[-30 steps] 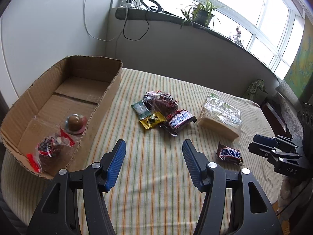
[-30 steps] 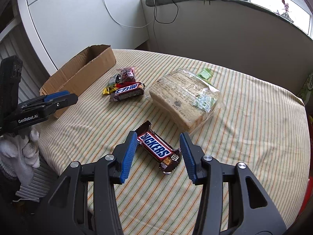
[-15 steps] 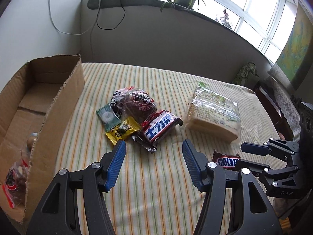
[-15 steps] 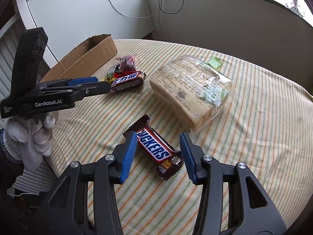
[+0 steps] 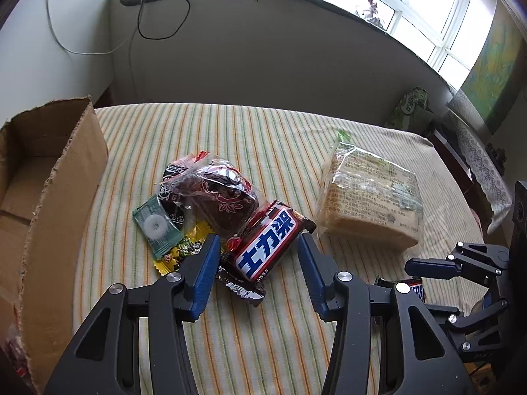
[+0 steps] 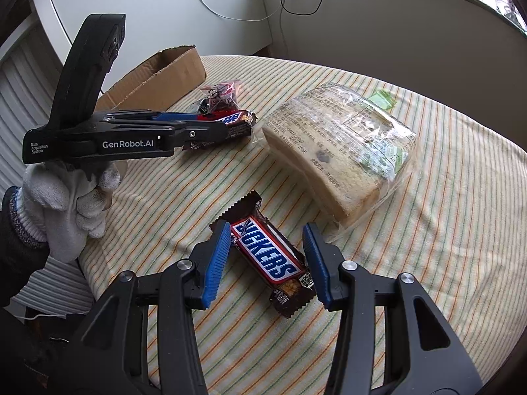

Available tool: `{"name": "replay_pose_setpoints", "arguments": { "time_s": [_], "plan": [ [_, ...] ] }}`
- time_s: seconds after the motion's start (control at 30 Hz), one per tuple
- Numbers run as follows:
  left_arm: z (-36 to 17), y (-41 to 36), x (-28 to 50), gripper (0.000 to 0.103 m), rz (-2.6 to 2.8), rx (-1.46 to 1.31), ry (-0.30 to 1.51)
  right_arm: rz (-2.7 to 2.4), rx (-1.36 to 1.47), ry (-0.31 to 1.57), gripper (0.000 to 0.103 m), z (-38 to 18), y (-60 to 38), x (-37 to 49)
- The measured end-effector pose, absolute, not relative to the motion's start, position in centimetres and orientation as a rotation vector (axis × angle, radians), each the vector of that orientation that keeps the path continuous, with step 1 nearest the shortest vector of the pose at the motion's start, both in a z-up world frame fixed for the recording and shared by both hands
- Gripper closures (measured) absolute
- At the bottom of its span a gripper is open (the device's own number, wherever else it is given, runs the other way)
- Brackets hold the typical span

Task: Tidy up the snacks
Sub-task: 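Grasp the Snickers bar with the right tool while the left tool grasps the red-white candy bar, then carry both candy bars into the cardboard box and open both tools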

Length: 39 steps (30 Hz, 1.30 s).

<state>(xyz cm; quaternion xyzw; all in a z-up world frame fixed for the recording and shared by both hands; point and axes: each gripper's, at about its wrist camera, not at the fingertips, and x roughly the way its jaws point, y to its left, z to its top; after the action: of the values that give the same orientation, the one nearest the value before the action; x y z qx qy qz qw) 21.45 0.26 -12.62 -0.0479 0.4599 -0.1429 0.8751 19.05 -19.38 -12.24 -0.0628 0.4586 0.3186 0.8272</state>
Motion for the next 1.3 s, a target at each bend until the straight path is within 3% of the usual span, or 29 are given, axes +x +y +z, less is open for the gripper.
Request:
{"name": "replay_pose_setpoints", "arguments": {
  "time_s": [0.2,0.7,0.77,0.8,0.9,1.3],
  "plan": [
    [-13.1,-0.7,21.4,0.063,-0.323,-0.078,0.997,0.681,-0.157,0.981,0.055,-12.5,-19.0,19.1],
    [-13.5,-3.6,23.6,0.066,-0.310,0.044,0.991,0.703,-0.212,0.996,0.055,-13.2,-17.8,19.0],
    [-13.6,-3.8,23.7,0.069,-0.301,0.050,0.990,0.699,-0.233,0.987,0.059,-13.2,-17.4,18.9],
    [-13.5,-3.7,23.7,0.075,-0.300,0.045,0.989,0.701,-0.236,0.988,0.064,-13.2,-17.2,18.9],
    [-13.5,-3.4,23.4,0.076,-0.292,0.024,0.989,0.682,-0.245,0.988,0.073,-13.2,-16.9,18.8],
    [-12.6,-2.2,19.0,0.076,-0.281,-0.062,0.949,0.637,-0.148,0.971,0.073,-12.0,-18.5,17.3]
  ]
}}
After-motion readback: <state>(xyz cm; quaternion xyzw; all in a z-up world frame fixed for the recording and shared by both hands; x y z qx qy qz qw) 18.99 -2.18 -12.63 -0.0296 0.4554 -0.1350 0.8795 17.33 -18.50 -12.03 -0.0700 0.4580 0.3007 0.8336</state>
